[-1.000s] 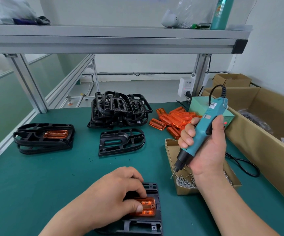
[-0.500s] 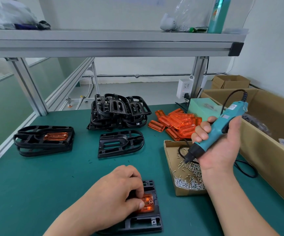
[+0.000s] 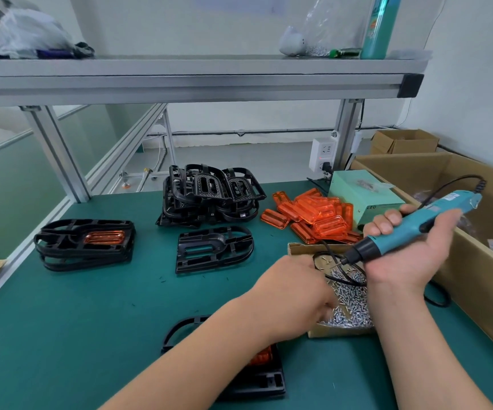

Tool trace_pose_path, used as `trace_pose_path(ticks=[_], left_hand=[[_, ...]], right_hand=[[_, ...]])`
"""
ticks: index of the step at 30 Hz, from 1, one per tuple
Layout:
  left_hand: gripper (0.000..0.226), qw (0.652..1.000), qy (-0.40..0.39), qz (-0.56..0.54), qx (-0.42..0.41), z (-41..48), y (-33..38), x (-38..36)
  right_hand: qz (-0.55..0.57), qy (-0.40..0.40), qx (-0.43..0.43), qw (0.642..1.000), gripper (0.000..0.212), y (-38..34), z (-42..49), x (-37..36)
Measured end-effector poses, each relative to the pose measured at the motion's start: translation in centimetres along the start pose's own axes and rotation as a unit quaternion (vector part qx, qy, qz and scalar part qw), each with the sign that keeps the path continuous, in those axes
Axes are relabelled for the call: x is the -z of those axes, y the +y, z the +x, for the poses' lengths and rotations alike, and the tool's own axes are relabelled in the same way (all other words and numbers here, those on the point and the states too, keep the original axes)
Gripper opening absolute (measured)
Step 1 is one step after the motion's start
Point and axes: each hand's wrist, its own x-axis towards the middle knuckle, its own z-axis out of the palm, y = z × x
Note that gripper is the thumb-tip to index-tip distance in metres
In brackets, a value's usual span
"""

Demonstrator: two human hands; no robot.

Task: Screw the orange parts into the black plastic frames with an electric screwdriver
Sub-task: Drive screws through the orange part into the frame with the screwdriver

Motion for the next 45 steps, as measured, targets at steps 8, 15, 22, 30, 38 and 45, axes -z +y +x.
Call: trace_pose_path(ticks=[8, 15, 22, 30, 38, 45], left_hand=[[0.008, 0.996, -0.069, -0.029, 0.040, 2.1, 0.0, -0.6], [0.013, 0.995, -0.075, 0.029, 0.056, 1.8, 0.5, -1.1], [0.009, 0.996, -0.060, 0.019, 0.066, 1.8, 0.6, -1.2], [0.010, 0.993, -0.104, -0.007, 0.052, 2.3, 1.0, -0.8], [0.015, 0.988, -0.053, -0.125, 0.069, 1.4, 0.4, -1.7], [0.014, 0.952, -0.007, -0.282, 0.122, 0.3, -0.4, -1.0]], right_hand=[[0.001, 0.015, -0.011, 1.000, 0.057, 0.3, 0.1, 0.2], [-0.007, 0.011, -0.014, 1.000, 0.056, 0.5, 0.2, 0.4], [-0.008, 0.015, -0.020, 1.000, 0.056, 0.7, 0.4, 0.6], [-0.006, 0.022, -0.022, 0.999, 0.056, 0.7, 0.4, 0.7], [-0.009, 0.018, -0.021, 1.000, 0.055, 0.7, 0.2, 0.3], [0.004, 0.022, -0.025, 0.999, 0.054, 0.6, 0.0, 0.1]])
